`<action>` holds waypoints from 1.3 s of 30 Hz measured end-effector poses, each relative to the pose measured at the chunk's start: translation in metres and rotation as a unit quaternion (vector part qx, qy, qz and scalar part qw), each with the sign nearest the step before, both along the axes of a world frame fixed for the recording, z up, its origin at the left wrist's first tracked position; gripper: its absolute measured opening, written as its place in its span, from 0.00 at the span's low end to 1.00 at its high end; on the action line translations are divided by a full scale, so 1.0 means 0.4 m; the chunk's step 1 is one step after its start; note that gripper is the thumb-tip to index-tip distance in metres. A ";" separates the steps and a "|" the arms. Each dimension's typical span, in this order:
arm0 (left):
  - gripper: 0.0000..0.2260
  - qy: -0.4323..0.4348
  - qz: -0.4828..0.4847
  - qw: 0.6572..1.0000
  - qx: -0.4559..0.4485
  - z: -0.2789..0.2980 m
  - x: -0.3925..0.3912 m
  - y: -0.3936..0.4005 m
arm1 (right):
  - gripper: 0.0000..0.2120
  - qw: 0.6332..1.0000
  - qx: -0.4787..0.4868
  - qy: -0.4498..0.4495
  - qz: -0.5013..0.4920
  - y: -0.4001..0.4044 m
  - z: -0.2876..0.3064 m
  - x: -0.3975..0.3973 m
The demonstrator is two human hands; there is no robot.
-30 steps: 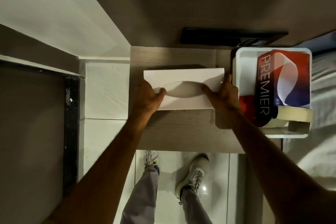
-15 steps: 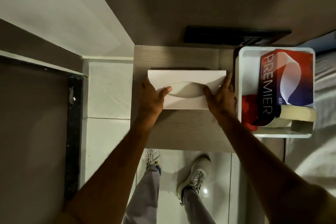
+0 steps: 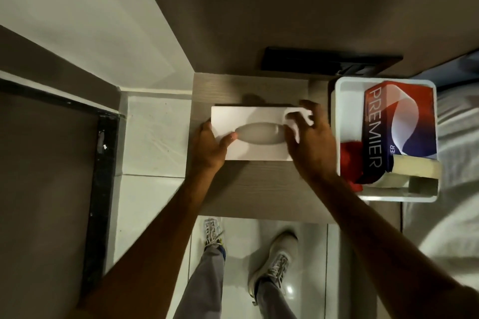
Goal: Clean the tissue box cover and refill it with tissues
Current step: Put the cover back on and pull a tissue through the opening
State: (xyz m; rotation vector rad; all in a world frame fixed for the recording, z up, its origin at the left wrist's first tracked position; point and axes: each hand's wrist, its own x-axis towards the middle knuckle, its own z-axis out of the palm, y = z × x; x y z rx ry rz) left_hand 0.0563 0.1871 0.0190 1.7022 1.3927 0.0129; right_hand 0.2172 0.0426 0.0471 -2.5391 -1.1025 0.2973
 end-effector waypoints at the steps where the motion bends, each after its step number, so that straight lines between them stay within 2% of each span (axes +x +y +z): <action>1: 0.29 0.001 -0.001 1.000 0.003 -0.001 0.001 -0.002 | 0.12 0.999 0.009 0.011 0.037 0.017 -0.004 -0.024; 5: 0.31 0.014 -0.015 1.000 0.016 -0.011 -0.003 0.003 | 0.07 0.987 -0.084 0.017 0.137 0.098 -0.053 -0.060; 9: 0.33 0.039 -0.038 0.998 0.033 -0.028 -0.010 0.007 | 0.08 0.981 -0.141 0.011 0.130 0.134 -0.082 -0.034; 18: 0.31 0.030 -0.042 0.998 0.027 -0.020 -0.009 0.003 | 0.14 0.980 -0.106 -0.033 0.162 0.128 -0.054 -0.039; 23: 0.31 0.037 -0.031 0.998 0.030 -0.010 -0.004 -0.006 | 0.10 0.985 -0.104 -0.017 0.134 0.109 -0.038 -0.044; 27: 0.34 0.021 -0.006 0.999 0.044 0.013 0.011 -0.032 | 0.07 0.990 -0.065 -0.025 0.119 0.097 -0.005 -0.043; 32: 0.37 0.037 -0.061 0.990 0.119 0.026 -0.003 -0.064 | 0.09 0.993 -0.061 -0.013 0.103 0.085 0.029 -0.027; 35: 0.37 0.056 -0.098 0.987 0.112 0.022 -0.011 -0.072 | 0.10 0.994 -0.033 -0.019 0.103 0.073 0.039 -0.025; 39: 0.37 0.059 -0.095 0.988 0.106 0.019 -0.008 -0.071 | 0.10 0.996 -0.015 -0.025 0.087 0.060 0.035 -0.037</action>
